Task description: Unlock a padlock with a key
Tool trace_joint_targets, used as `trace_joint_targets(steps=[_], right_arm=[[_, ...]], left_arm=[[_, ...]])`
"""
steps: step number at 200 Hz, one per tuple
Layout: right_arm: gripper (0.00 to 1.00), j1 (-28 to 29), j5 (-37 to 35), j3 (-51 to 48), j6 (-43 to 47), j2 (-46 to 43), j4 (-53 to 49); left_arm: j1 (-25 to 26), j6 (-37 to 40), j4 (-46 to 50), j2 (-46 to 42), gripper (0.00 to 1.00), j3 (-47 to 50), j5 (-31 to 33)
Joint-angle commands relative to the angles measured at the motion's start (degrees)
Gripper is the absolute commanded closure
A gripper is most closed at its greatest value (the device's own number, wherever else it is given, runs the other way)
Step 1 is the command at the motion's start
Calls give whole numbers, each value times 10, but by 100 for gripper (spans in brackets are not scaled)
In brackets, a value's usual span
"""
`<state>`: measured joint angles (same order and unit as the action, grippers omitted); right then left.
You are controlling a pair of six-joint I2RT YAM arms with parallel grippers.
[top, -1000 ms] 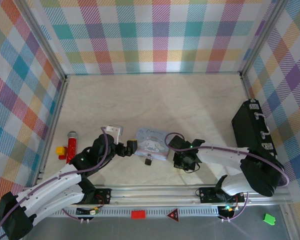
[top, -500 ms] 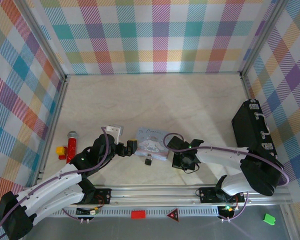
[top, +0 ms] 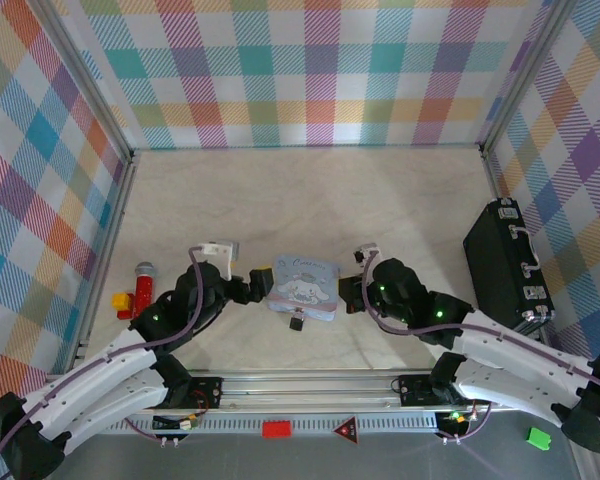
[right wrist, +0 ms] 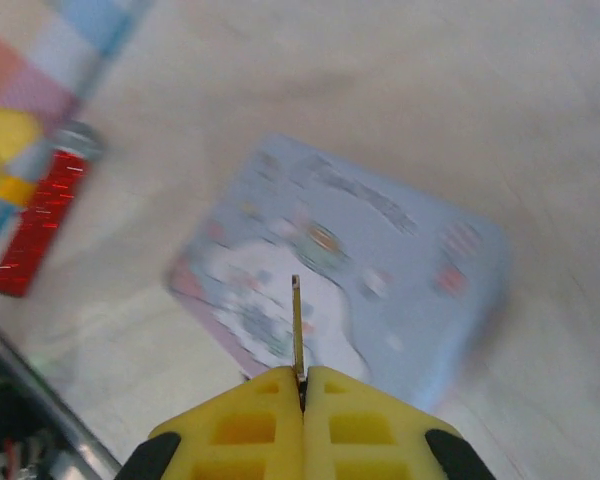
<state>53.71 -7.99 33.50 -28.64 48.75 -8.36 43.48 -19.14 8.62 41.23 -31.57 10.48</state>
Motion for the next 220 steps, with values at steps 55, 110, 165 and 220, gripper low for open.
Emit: trace_joint_targets(steps=[55, 110, 165, 220], right_arm=[[100, 4, 259, -11, 200, 91, 326], [100, -1, 266, 3, 202, 90, 311], [100, -74, 355, 11, 138, 105, 318], [100, -87, 396, 33, 114, 129, 317]], left_arm=[[5, -7, -82, 89, 3, -123, -285], [5, -3, -110, 119, 17, -111, -304], [5, -13, -129, 115, 36, -97, -332], [5, -27, -149, 121, 49, -85, -341]])
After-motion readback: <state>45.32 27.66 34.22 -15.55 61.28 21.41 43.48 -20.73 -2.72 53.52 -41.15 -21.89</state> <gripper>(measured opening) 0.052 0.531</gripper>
